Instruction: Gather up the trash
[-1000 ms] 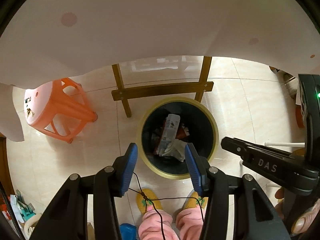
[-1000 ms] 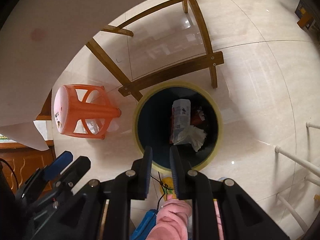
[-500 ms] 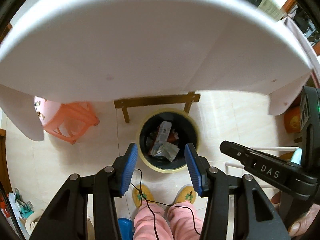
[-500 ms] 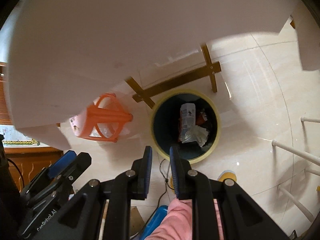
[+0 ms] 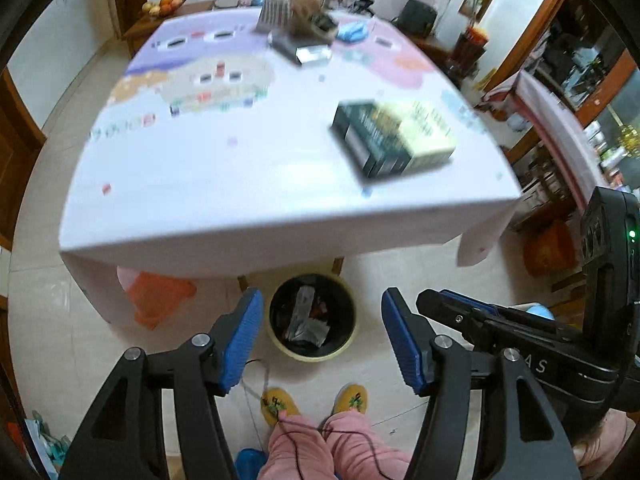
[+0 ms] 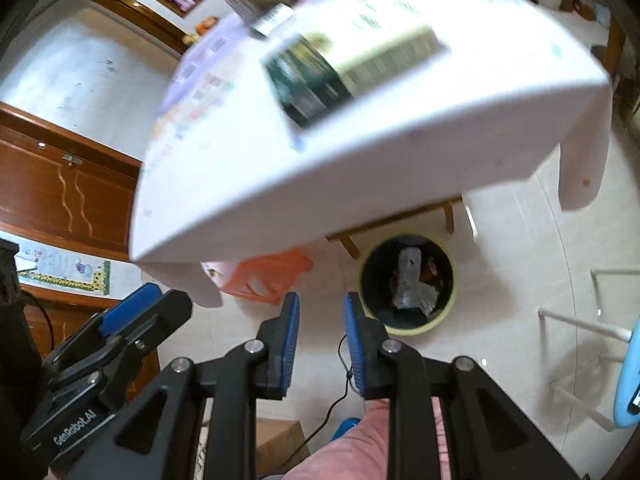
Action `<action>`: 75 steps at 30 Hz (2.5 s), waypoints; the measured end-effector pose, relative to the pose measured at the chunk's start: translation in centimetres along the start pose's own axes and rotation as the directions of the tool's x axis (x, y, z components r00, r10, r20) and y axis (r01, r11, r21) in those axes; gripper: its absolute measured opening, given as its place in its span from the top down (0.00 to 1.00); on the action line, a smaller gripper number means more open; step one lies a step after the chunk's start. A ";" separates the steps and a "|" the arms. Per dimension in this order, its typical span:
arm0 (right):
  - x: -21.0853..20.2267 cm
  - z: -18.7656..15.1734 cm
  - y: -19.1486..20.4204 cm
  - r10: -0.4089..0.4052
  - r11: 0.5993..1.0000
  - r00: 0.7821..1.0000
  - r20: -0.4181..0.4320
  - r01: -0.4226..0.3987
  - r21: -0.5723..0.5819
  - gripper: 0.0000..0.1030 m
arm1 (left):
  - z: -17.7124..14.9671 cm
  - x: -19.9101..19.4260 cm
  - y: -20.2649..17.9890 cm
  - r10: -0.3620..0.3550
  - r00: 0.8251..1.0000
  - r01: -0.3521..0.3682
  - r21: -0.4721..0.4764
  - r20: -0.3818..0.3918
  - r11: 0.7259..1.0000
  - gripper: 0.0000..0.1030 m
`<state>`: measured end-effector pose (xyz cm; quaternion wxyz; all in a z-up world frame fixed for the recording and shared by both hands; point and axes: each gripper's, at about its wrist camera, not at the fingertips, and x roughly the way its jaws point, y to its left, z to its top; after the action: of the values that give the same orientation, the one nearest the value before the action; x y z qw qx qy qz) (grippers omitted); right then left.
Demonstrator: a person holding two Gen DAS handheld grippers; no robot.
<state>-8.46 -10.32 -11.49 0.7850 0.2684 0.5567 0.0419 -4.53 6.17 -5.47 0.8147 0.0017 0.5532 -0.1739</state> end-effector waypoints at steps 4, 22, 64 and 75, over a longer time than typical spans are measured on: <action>-4.1 1.0 3.3 0.009 0.999 0.997 0.073 -0.006 -0.049 0.77 | 1.9 -2.9 0.1 -0.021 0.999 0.020 0.022 0.043 1.000 0.41; -12.1 6.2 8.3 -0.030 0.997 0.956 0.293 0.050 -0.061 0.77 | 12.1 -9.9 1.3 -0.045 0.967 0.003 0.164 0.252 0.986 0.31; 4.7 46.3 -3.2 0.102 0.985 0.991 -0.089 -0.113 -0.129 0.67 | 43.7 20.7 -5.4 0.409 0.913 -0.354 0.496 -0.003 0.793 0.37; 8.4 49.5 -3.8 0.125 0.992 0.988 -0.088 -0.127 -0.021 0.66 | 43.8 18.4 -5.3 0.406 0.913 -0.392 0.338 0.033 0.856 0.51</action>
<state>38.20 -29.12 -8.71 0.7596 0.2905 0.5713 0.1104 39.48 -12.51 -4.08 0.8095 0.2591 0.5185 -0.0934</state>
